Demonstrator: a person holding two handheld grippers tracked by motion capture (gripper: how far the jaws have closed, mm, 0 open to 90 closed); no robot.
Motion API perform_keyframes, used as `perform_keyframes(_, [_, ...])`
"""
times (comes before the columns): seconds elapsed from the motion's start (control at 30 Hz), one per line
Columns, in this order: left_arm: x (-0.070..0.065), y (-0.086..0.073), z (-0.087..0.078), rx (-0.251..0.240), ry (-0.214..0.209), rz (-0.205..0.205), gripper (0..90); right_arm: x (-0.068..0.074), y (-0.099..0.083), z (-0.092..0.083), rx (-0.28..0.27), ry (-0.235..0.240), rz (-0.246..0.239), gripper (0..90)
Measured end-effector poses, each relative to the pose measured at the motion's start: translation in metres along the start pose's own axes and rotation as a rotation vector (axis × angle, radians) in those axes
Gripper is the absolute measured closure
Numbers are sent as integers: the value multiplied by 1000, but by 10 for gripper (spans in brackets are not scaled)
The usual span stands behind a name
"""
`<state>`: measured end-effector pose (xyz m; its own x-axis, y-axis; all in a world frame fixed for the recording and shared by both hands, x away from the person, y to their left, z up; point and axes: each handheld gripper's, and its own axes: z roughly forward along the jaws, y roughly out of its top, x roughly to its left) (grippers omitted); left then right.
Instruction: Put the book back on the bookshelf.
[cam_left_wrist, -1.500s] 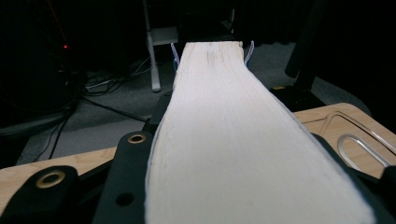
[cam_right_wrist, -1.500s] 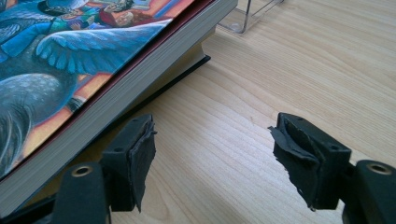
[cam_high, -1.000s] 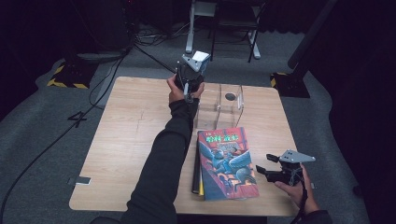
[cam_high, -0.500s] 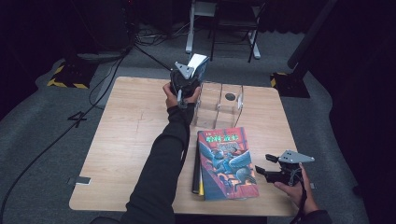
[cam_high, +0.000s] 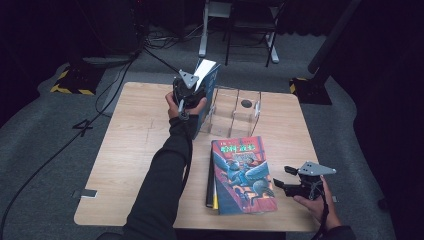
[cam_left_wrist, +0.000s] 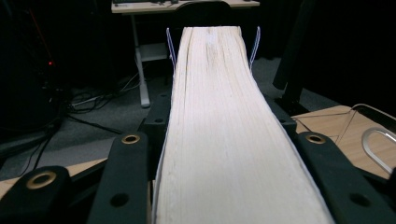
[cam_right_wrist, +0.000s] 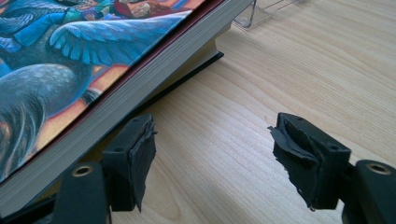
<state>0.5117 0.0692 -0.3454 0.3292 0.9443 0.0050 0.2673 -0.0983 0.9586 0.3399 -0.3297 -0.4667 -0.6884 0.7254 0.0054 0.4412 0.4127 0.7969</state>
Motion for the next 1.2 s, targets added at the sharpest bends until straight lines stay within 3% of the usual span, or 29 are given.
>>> perform_keyframes(0.1, [0, 6, -1, 14, -15, 15, 503, 0, 0, 0, 3, 3, -2, 301])
perform_keyframes(0.2, [0, 12, 1, 64, -26, 58, 461, 1, 0, 1, 7, 5, -4, 301])
perform_keyframes(0.3, [4, 14, 4, 84, -61, 46, 425, 1, -1, 2, 10, 8, -3, 301])
perform_keyframes(0.5, [7, 17, 5, 112, -82, 69, 398, 2, -1, 3, 18, 14, -7, 301])
perform_keyframes(0.7, [4, 19, 6, 156, -54, 127, 551, 4, -1, 5, 26, 22, -10, 303])
perform_keyframes(0.73, [3, 20, 6, 159, -67, 127, 577, 4, -1, 5, 27, 28, -15, 304])
perform_keyframes(1.0, [-4, 17, 5, 117, -39, 122, 598, 3, -1, 6, 30, 27, -9, 307])
perform_keyframes(1.2, [-11, 21, 13, 104, -19, 149, 599, 3, -1, 5, 30, 31, -11, 315])
